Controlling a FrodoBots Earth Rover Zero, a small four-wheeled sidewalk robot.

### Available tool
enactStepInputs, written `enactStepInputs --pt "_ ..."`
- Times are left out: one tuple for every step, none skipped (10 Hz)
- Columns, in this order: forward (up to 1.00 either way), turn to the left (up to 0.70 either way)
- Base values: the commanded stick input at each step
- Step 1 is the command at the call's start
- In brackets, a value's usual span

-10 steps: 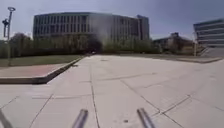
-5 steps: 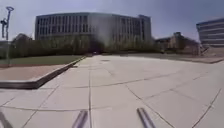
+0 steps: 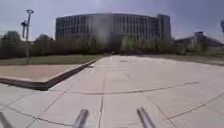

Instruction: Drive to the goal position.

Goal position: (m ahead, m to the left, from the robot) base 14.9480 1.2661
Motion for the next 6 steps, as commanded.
enactStepInputs --pt "0.70 0.00" --pt "0.70 0.00" --pt "0.70 0.00" --pt "0.70 0.00" --pt "0.70 0.00" --pt "0.70 0.00"
